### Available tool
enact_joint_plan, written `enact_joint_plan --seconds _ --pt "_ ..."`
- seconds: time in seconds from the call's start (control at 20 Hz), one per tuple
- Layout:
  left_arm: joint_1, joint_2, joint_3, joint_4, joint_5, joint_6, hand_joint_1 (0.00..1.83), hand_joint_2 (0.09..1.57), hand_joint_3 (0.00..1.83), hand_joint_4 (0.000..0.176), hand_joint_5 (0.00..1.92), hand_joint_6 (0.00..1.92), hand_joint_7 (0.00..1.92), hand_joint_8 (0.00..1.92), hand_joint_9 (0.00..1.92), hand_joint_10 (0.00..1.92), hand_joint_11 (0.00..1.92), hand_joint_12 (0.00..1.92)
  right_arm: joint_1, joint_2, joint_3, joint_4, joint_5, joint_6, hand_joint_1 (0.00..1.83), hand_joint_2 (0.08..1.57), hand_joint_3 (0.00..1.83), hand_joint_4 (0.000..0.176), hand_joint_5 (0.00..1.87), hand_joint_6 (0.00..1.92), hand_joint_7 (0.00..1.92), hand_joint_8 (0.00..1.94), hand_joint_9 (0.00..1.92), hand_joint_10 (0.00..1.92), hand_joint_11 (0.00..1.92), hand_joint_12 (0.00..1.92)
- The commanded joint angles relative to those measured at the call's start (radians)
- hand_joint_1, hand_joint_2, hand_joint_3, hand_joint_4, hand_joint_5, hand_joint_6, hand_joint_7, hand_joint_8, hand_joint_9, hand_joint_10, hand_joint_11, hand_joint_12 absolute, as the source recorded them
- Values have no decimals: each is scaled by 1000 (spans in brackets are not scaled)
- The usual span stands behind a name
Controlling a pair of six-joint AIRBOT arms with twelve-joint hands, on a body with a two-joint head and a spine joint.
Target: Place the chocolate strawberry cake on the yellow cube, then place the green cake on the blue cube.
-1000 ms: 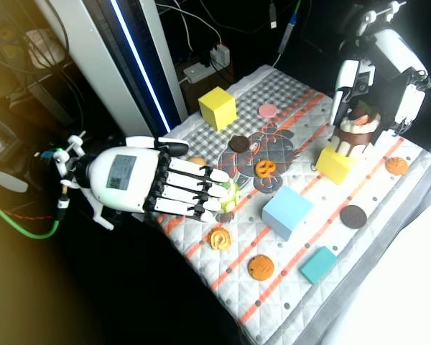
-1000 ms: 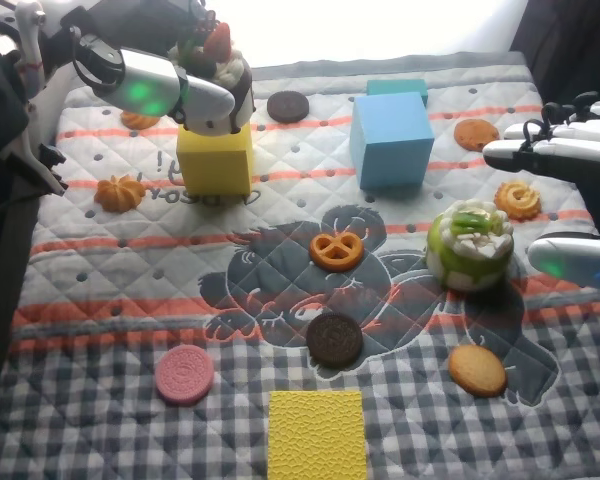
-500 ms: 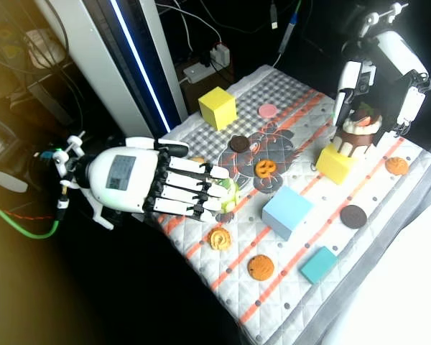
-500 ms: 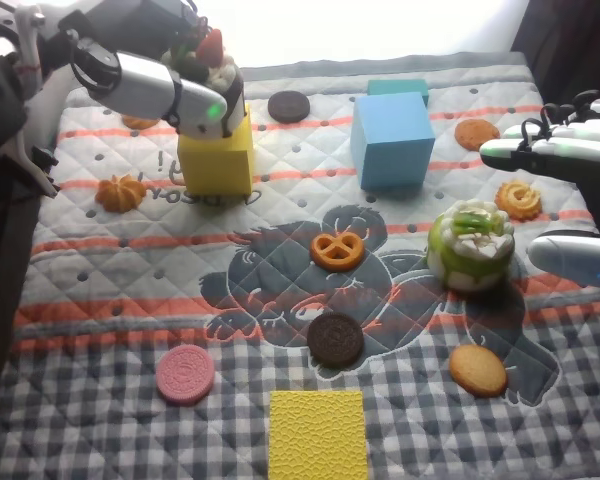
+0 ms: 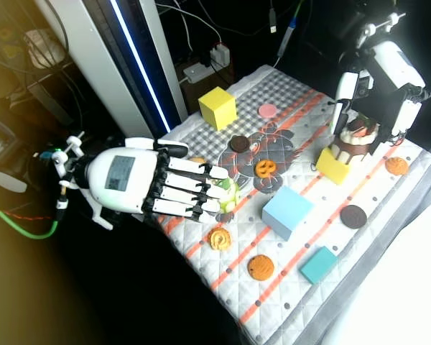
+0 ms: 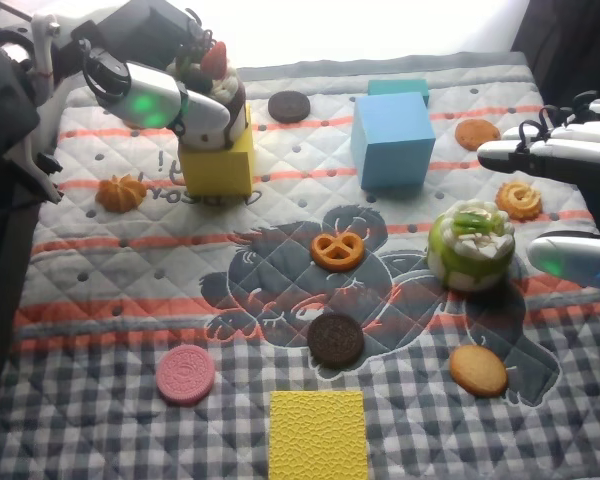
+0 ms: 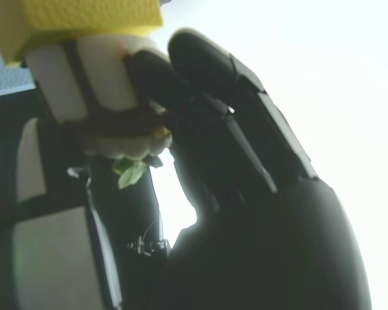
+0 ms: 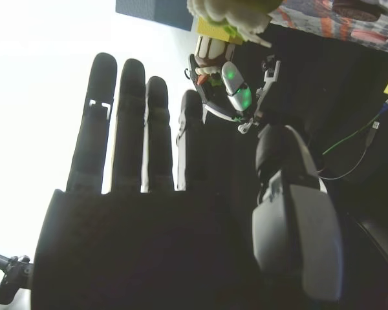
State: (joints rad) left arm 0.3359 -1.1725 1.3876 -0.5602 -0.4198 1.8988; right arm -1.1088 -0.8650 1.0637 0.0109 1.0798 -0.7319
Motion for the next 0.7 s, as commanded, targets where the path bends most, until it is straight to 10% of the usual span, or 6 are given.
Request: enact_joint_plan --seconds 0.0,0.4,0.5,0.65 --pt "-1 3 7 7 -108 -6 1264 1057 2 0 1102 634 1123 911 1128 645 891 1192 3 -1 2 22 123 9 120 1233 0 111 340 0 379 0 493 1 232 882" --pt "27 7 5 -24 -118 -6 1246 1107 3 0 941 871 1040 1065 1009 622 748 1219 -3 -2 2 22 123 14 153 1252 2 112 330 2 355 3 441 2 171 850" --pt "32 12 -3 -24 -126 -6 1079 970 0 0 848 137 920 409 873 607 545 1253 -3 -2 2 22 123 15 146 1250 0 120 328 1 361 4 437 1 156 850" --pt "33 19 -13 -24 -138 -6 956 922 0 0 691 0 857 125 770 614 465 1303 -3 -2 2 23 123 16 131 1252 0 124 328 2 357 0 419 0 111 904"
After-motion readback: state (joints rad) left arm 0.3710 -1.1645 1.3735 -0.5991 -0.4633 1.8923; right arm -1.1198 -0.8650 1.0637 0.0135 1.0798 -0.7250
